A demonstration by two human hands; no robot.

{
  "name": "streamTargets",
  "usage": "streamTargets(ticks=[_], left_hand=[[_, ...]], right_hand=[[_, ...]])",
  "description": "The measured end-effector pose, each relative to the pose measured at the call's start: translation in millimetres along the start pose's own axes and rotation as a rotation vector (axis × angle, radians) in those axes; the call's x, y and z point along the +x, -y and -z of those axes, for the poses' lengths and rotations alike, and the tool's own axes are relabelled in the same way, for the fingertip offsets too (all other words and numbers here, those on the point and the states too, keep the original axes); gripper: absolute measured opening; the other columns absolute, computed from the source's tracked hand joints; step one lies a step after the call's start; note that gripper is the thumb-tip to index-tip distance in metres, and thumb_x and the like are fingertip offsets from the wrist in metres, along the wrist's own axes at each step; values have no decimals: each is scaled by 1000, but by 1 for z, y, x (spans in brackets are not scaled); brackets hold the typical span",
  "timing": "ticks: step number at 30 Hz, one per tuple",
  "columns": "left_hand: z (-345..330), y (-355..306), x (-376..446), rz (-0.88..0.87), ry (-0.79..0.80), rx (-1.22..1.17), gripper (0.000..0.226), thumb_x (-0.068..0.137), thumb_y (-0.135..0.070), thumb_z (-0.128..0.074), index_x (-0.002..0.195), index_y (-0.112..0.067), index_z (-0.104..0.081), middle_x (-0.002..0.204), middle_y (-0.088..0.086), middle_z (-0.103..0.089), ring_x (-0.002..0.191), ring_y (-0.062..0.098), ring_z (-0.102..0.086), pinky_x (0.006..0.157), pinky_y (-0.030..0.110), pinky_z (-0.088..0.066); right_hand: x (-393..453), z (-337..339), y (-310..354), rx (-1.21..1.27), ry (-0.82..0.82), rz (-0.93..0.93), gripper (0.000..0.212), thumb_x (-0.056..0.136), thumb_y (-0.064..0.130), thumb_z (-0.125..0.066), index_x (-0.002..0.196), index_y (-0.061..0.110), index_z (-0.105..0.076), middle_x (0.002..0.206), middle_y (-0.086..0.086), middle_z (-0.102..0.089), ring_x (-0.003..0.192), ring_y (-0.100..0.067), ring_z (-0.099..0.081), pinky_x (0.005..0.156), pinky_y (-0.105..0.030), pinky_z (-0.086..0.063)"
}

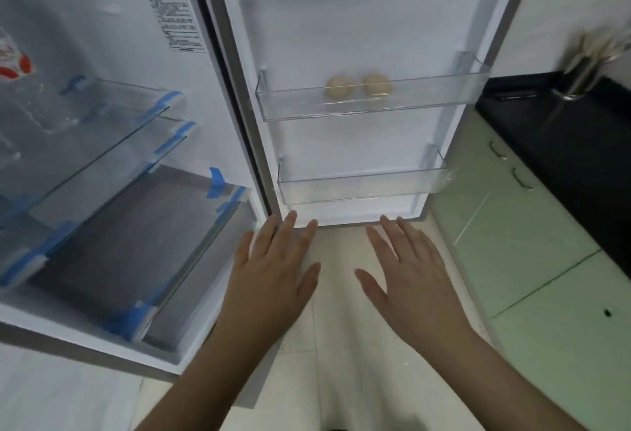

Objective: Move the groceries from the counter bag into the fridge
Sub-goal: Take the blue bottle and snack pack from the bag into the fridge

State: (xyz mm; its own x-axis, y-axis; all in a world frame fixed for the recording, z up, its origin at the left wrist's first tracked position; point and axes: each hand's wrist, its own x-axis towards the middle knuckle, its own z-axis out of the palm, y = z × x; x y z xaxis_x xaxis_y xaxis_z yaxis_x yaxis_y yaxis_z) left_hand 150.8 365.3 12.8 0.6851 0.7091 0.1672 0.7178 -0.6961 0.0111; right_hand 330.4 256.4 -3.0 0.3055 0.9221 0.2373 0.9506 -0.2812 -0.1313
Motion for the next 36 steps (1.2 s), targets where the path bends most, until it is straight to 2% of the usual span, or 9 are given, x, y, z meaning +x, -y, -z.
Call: streamTargets(ticks=[2, 5, 9, 15, 22, 25, 32, 36], left_hand=[[0, -10, 0, -38, 7, -3, 60, 97, -54, -21, 145, -23, -38, 148, 8, -46, 136, 33, -42, 109, 53, -29], [-2, -31, -1, -108, 17, -31, 61, 97, -56, -17, 146, -25, -35, 151, 7, -42, 139, 31, -39, 111, 49, -20], [-10, -71, -9, -225, 44, -58, 61, 98, -57, -11, 149, -25, -27, 155, 7, -36, 144, 30, -29, 114, 50, -15], [-9, -155, -34, -373, 18, -116, 59, 99, -53, -22, 150, -24, -27, 158, 10, -28, 146, 31, -21, 115, 53, -21], [-5, -256, -72, -577, 69, -67, 59, 99, -54, -18, 150, -26, -30, 159, 6, -26, 146, 32, -24, 116, 53, -19], [-2, -296, -89, -671, 86, -67, 59, 99, -53, -19, 149, -25, -34, 157, 6, -31, 145, 32, -27, 115, 55, -23], [1, -355, -106, -873, 73, -34, 56, 99, -53, -25, 149, -28, -32, 157, 5, -31, 145, 31, -25, 119, 44, -7], [1, -383, -103, -1002, 59, -56, 57, 97, -50, -29, 149, -27, -32, 159, 3, -28, 146, 32, -20, 117, 46, -6]], right_hand=[[-12, 5, -5, -19, -6, -36, 61, 93, 51, -36, 139, 13, -48, 146, -12, -45, 137, -32, -38, 112, -47, -31], [-34, 15, -19, -45, 2, -94, 60, 93, 52, -34, 139, 14, -47, 147, -12, -45, 137, -31, -38, 113, -44, -23], [-74, 28, -42, -60, 21, -190, 62, 93, 53, -31, 142, 16, -43, 149, -10, -42, 140, -29, -34, 113, -43, -20], [-159, 46, -83, -93, 44, -335, 61, 93, 53, -34, 142, 16, -44, 148, -9, -44, 138, -29, -37, 112, -41, -18], [-269, 78, -134, -129, 31, -563, 61, 93, 51, -32, 142, 16, -43, 146, -10, -46, 136, -30, -40, 113, -45, -28], [-309, 91, -154, -159, 26, -646, 62, 94, 52, -30, 143, 17, -40, 148, -10, -43, 138, -29, -37, 114, -41, -19], [-375, 110, -162, -165, -6, -867, 62, 93, 52, -33, 145, 19, -39, 151, -6, -40, 139, -27, -36, 114, -42, -22], [-399, 115, -160, -178, -34, -981, 63, 94, 53, -30, 146, 18, -37, 152, -7, -38, 141, -26, -33, 116, -43, -24]])
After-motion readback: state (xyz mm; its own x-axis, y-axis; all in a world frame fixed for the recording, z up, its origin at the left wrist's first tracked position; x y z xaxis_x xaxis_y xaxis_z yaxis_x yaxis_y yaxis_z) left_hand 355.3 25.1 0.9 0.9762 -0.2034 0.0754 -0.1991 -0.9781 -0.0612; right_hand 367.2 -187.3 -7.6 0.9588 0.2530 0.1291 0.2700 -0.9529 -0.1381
